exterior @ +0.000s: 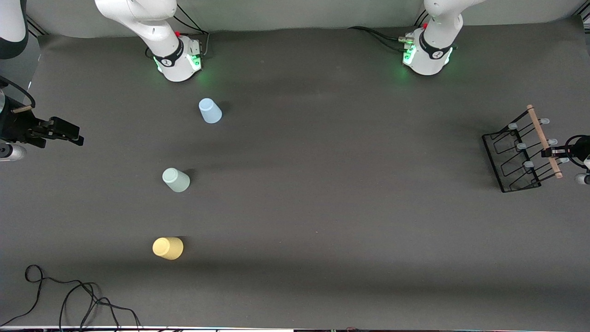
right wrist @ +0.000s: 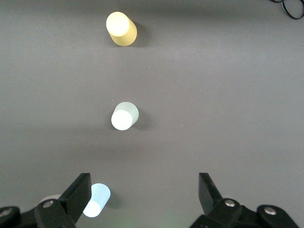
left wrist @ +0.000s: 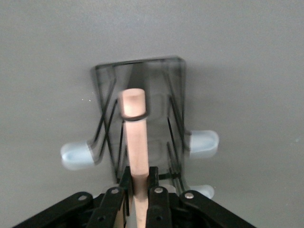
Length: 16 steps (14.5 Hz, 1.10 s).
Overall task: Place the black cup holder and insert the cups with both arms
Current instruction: 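Grasp the black wire cup holder by its wooden dowel with the left gripper, then carry the holder mid-table with the left gripper while the right gripper reaches the cup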
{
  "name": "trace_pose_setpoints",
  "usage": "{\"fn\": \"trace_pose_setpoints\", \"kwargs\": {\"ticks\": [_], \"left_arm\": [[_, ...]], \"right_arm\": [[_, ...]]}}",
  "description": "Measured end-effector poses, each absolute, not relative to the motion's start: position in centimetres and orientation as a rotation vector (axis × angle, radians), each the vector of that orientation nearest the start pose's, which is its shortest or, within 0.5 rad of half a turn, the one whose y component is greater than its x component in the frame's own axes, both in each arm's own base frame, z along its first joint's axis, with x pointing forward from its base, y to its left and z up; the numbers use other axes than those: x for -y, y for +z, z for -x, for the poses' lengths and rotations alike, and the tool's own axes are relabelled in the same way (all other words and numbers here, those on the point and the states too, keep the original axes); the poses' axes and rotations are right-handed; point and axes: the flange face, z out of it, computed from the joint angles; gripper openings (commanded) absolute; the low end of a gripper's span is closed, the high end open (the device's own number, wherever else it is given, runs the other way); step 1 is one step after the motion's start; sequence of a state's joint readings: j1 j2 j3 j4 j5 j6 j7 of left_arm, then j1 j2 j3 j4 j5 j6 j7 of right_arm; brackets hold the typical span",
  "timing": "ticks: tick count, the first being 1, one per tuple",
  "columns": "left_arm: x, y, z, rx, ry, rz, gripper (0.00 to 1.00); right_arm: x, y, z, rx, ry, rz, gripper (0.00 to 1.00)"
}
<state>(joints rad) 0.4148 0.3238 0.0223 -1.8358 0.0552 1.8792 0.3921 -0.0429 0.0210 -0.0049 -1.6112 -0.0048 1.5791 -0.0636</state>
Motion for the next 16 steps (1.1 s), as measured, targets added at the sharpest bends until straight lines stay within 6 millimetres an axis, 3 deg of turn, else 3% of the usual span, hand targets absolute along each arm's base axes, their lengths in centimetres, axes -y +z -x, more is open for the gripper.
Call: {"fn": "trace_pose_setpoints", "kwargs": {"ticks": [3,5,7,9,11,14,16], "left_arm": [[-24.8,35.5,-54.7,0.003,0.395,3.166,0.00],[-22.9,38.9,-55.5,-0.046,0.364,3.161,0.00],[-19.3,43.9,-56.9,-0.124,0.353,3.151,0.00],[-14.4,48.9,-58.5,-0.173,0.324,3.132,0.00],[-8.1,52.1,-59.9,-0.195,0.284,3.111,0.00],[2.8,52.7,-60.6,-0.151,0.259,3.084,0.00],[10.1,51.9,-60.1,-0.113,0.265,3.069,0.00]], "right_arm": [[2.7,59.4,-55.9,0.026,0.083,3.142,1.00],[2.7,59.4,-55.9,0.027,0.083,3.142,1.00],[2.5,59.4,-55.9,0.030,0.084,3.142,1.00],[1.3,58.8,-56.0,0.057,0.088,3.140,1.00],[-1.5,57.4,-55.7,0.089,0.084,3.141,1.00],[-4.9,55.4,-54.2,0.148,0.066,3.141,1.00],[-5.0,54.8,-53.5,0.153,0.072,3.141,1.00]]}}
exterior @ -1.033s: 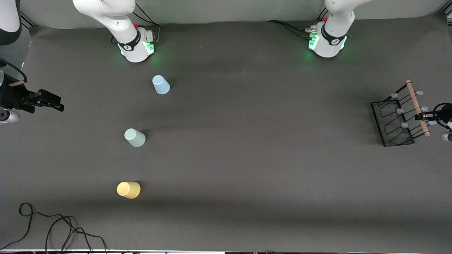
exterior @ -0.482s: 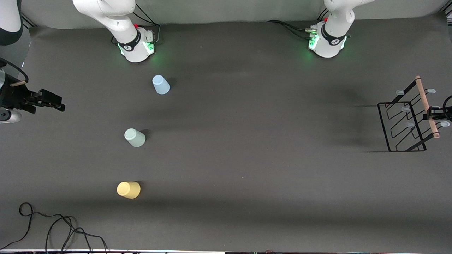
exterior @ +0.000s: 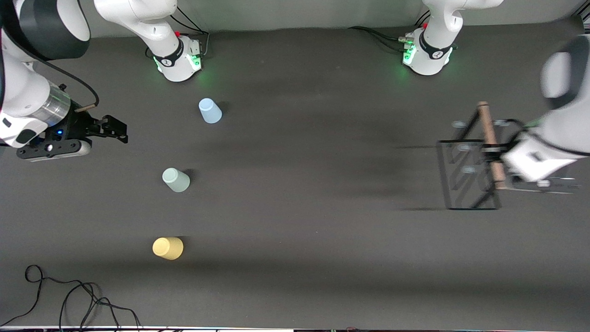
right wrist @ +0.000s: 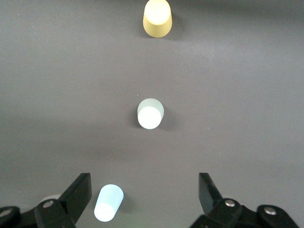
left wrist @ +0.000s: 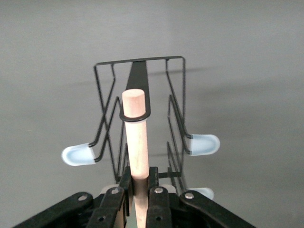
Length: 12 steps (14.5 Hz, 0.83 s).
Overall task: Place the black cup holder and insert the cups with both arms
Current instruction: 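Carry the holder mid-table with the left gripper while the right gripper reaches the cup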
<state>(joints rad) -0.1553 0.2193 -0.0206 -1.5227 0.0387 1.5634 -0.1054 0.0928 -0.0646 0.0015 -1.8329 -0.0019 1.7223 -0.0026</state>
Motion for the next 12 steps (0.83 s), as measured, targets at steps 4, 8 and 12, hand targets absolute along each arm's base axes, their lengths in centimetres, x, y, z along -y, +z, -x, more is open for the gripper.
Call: {"fn": "trace_pose_setpoints", "kwargs": {"ticks": [4,8,12], "left_arm": [[23.1,49.0,-58.1,0.053,0.321,3.153,0.00],[33.6,45.0,-55.8,0.107,0.325,3.157,0.00],[44.9,40.2,-52.8,0.160,0.347,3.151,0.00]], "right_arm": [[-4.6,50.5,-53.6,0.140,0.021,3.139,1.00],[-4.7,41.0,-52.9,0.115,-0.066,3.115,1.00],[-4.6,31.9,-52.9,0.069,-0.061,3.109,1.00]]}}
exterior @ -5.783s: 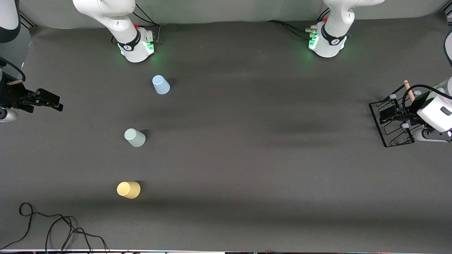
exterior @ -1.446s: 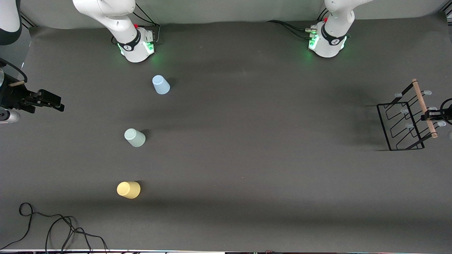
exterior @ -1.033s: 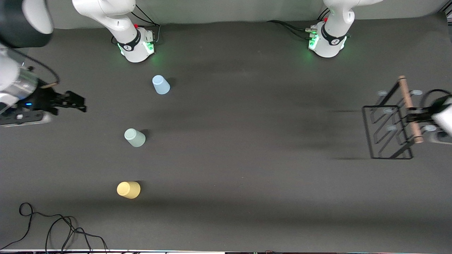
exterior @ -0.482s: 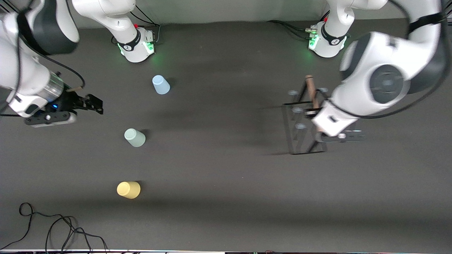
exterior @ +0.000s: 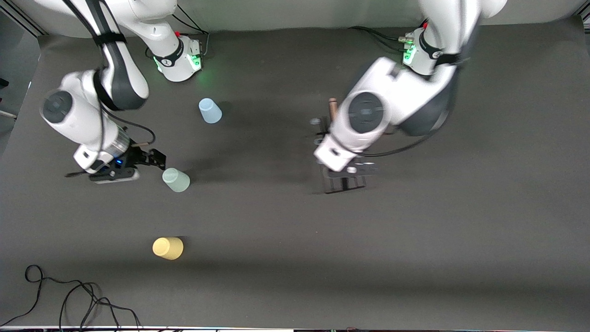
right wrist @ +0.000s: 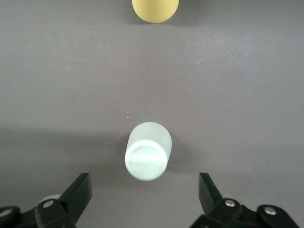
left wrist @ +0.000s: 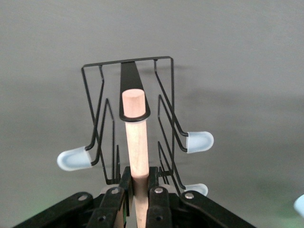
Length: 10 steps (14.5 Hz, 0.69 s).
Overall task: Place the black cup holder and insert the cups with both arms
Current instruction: 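Carry the holder mid-table with the left gripper while the right gripper reaches the cup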
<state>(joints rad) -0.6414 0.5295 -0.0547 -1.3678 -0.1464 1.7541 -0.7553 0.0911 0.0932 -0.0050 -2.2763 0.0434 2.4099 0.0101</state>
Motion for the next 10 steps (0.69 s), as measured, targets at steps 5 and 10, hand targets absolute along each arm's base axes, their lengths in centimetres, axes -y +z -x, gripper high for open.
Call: {"fn": "trace_pose_setpoints", "kwargs": {"ticks": [5,10], "left_arm": [[51.9,36.5,-50.9,0.147,0.279,3.197,1.00],[51.8,38.2,-51.3,0.083,0.198,3.179,1.00]], "right_arm": [[-5.8,25.4,-53.1,0.038,-0.072,3.107,1.00],[-6.3,23.1,-52.7,0.037,-0.055,3.110,1.00]]}}
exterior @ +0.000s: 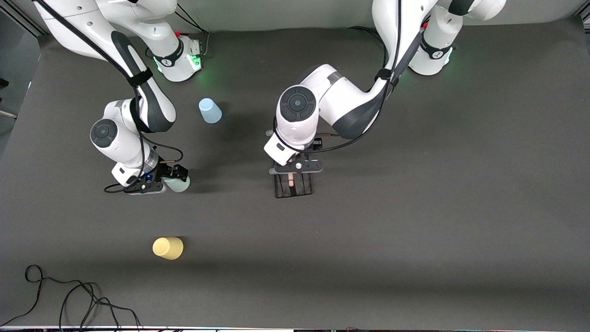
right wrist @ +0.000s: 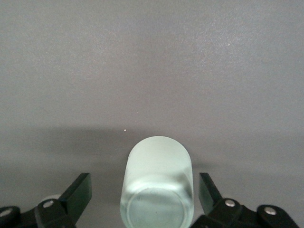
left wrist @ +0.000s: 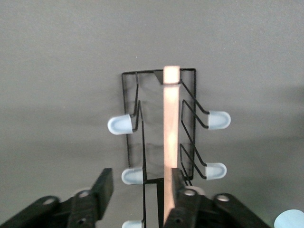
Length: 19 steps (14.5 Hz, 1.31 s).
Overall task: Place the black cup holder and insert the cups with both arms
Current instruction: 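Carry the holder mid-table with the left gripper while the right gripper reaches the cup, then release the holder with the left gripper while the right gripper grasps the green cup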
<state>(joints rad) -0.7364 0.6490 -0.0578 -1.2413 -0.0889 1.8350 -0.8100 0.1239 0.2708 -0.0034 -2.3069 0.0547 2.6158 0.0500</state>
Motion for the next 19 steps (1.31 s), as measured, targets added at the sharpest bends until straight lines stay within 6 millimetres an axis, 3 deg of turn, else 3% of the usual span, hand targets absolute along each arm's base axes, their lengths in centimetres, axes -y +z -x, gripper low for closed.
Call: {"fn": "trace_pose_setpoints", "kwargs": {"ticks": [2,4,5,8,9,12,14,17,19], "left_arm": [[50.3,39.8,-51.8,0.100,0.231,3.140,1.00],[45.7,43.3,-54.2,0.114,0.280,3.100,1.00],[42.0,45.5,-55.8,0.089,0.308,3.090,1.00],[29.3,51.9,-59.2,-0.011,0.342,3.042,1.00],[25.4,53.6,-59.9,-0.052,0.341,3.019,1.00],[15.8,56.2,-60.6,-0.098,0.344,3.005,0.99],[9.6,56.5,-60.7,-0.116,0.347,3.021,0.99],[1.3,55.1,-60.1,-0.061,0.279,3.057,0.99],[-1.1,53.0,-58.8,-0.053,0.230,3.067,0.99]], "right_arm": [[-6.2,22.8,-52.6,0.037,-0.046,3.111,1.00],[-6.2,22.6,-52.4,0.036,-0.035,3.112,0.85],[-6.2,22.5,-52.3,0.036,-0.027,3.113,0.71],[-6.1,22.1,-51.9,0.036,0.019,3.115,0.09],[-6.1,22.3,-52.0,0.035,0.020,3.115,0.02],[-6.2,24.7,-52.7,0.038,0.055,3.113,0.00],[-6.4,29.1,-53.8,0.055,0.119,3.114,0.00],[-6.5,40.0,-55.3,0.069,0.201,3.115,0.00],[-6.2,47.4,-55.2,0.006,0.231,3.116,0.00]]}}
